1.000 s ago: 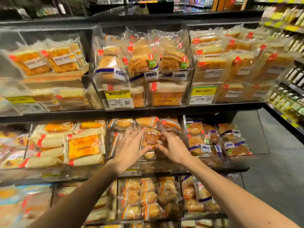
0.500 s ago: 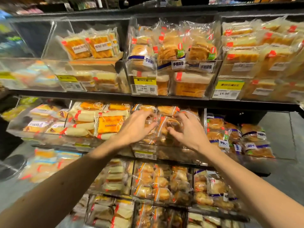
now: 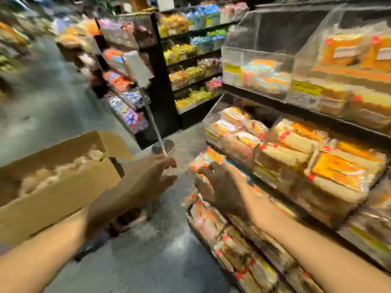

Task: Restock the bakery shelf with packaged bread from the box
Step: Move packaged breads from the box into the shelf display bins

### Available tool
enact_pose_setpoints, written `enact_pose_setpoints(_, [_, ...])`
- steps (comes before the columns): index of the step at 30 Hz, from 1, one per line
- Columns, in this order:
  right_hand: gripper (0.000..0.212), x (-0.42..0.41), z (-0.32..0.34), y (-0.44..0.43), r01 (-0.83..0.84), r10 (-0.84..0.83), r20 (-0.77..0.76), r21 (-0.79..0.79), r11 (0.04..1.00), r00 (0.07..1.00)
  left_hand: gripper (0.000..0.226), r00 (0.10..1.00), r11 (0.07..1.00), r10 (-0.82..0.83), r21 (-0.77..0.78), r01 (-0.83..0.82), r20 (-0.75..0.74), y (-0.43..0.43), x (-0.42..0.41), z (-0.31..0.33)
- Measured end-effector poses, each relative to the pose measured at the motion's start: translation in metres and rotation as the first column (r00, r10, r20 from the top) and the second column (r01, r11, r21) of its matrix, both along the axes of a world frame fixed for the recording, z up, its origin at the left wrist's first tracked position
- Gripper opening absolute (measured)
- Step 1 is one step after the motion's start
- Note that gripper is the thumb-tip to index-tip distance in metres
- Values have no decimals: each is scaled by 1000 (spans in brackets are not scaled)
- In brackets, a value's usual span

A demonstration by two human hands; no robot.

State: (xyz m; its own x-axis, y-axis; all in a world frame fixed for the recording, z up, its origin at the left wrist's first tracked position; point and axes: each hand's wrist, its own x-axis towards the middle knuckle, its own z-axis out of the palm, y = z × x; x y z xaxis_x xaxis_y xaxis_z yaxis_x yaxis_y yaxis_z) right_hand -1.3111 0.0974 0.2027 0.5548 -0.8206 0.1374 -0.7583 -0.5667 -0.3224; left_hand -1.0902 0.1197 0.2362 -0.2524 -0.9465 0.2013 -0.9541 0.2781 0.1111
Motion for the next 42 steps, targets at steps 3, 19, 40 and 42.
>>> enact_pose_setpoints(3, [50, 127, -26, -11, -170, 171, -72, 28, 985, 983, 18, 978, 977, 199, 72, -203, 60, 24, 118, -26])
enact_pose_setpoints(19, [51, 573, -96, -84, -428, 514, -234, 333, 840, 826, 33, 681, 647, 731, 364, -670, -44, 11, 511, -139])
enact_pose_setpoints(40, [57, 927, -288, -382, -148, 417, -342, 597, 789, 842, 56, 83, 131, 991, 872, -471, -105, -216, 804, -340])
enact_pose_setpoints(42, [76, 950, -308, -400, -188, 425, -353, 542, 819, 834, 74, -6, 108, 992, 886, -452, -123, -233, 820, -362])
